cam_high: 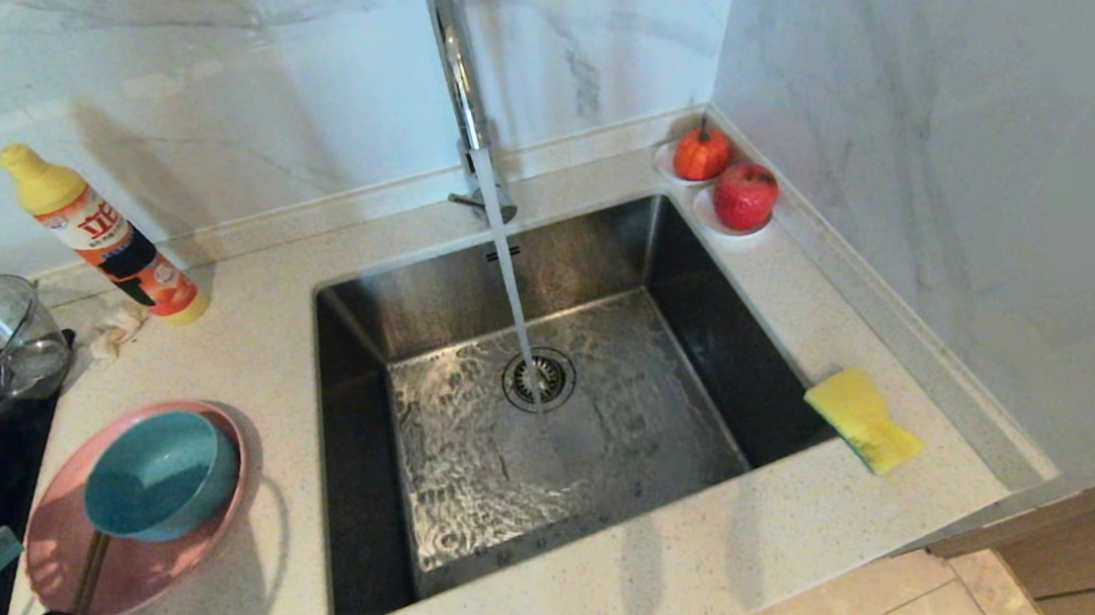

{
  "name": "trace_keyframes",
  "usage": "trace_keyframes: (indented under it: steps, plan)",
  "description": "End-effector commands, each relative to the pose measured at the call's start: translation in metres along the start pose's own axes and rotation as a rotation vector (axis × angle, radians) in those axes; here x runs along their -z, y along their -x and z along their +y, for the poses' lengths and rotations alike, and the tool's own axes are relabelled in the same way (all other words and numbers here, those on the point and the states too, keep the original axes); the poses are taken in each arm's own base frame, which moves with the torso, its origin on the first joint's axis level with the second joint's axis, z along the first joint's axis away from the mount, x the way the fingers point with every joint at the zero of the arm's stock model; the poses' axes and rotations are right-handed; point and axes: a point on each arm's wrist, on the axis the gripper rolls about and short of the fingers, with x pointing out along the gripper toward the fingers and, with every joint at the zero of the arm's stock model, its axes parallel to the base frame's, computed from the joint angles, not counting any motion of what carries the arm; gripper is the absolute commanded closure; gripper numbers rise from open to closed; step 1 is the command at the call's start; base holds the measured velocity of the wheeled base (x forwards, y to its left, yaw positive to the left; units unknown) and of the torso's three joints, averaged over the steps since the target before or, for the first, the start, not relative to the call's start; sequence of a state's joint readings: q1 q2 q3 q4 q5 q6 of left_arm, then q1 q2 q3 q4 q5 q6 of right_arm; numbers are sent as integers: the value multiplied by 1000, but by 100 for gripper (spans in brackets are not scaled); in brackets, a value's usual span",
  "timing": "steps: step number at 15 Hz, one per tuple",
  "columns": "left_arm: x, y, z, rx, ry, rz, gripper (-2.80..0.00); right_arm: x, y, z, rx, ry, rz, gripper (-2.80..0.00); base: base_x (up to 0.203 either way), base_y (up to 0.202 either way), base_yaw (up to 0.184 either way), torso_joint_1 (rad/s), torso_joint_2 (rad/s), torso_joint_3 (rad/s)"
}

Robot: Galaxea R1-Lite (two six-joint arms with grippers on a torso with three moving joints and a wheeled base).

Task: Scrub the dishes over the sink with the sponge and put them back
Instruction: Rinse the chopsticks

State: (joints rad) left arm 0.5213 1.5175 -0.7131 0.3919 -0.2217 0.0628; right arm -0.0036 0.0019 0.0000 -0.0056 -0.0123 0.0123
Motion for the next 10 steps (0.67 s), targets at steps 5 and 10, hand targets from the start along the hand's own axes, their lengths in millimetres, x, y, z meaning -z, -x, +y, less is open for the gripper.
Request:
trace_keyframes:
  steps: [5,10]
  plan:
    - [-13,-5,2,2,7,4,-280,0,0,0,0,0,1,0,0,0,0,0,0,0]
    - [-11,-7,2,3,11,14,0,0,0,0,0,0,1,0,0,0,0,0,0,0]
